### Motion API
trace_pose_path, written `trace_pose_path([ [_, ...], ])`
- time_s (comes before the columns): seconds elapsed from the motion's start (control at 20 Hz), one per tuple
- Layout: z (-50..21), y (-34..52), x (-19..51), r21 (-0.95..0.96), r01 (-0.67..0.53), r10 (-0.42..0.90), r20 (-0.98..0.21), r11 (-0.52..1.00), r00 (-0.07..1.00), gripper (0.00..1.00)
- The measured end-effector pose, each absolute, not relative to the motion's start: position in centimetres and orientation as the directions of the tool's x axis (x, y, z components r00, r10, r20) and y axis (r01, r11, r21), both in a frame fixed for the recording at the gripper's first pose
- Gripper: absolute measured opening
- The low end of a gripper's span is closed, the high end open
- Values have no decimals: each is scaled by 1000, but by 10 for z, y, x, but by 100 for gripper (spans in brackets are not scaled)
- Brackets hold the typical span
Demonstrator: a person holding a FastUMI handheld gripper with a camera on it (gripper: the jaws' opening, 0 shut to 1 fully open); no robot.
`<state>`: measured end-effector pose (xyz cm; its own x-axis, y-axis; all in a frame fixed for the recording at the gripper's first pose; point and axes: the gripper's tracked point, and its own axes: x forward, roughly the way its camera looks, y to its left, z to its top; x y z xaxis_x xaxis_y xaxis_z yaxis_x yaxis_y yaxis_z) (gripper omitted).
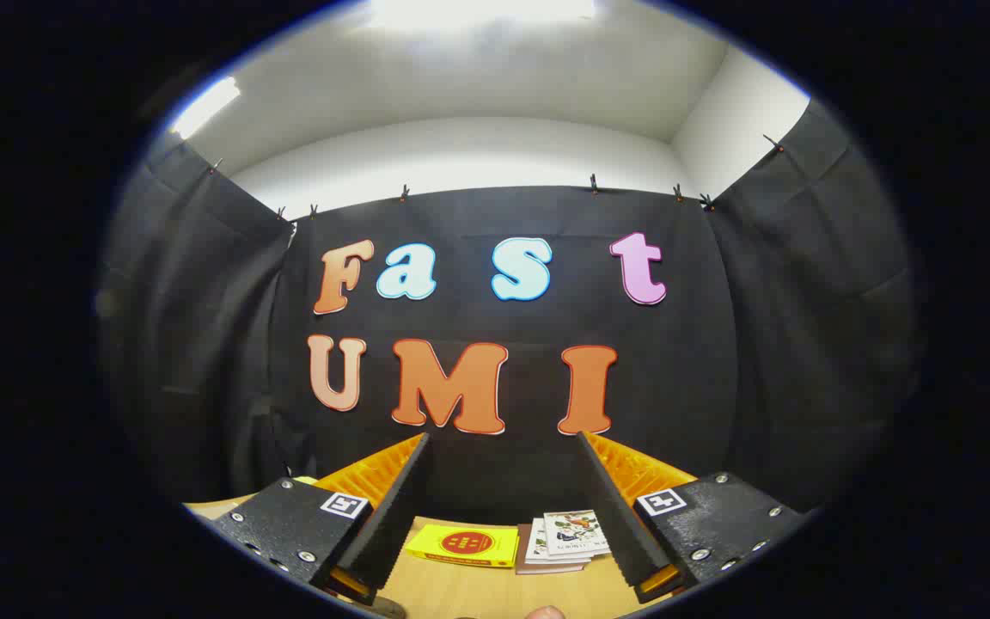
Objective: Open the storage box then place both shoes into the box .Put the left shoe in first, then the right shoe, with the right side of both shoes facing outward in a uniform manner.
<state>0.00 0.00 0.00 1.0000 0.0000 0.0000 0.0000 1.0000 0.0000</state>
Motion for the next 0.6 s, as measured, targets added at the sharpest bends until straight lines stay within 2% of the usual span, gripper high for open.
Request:
trace_pose_path([
  [0.35,18,27,-2,-27,-62,63,16,998,998,98],
  [0.6,24,23,-2,0,-53,53,33,999,998,98],
])
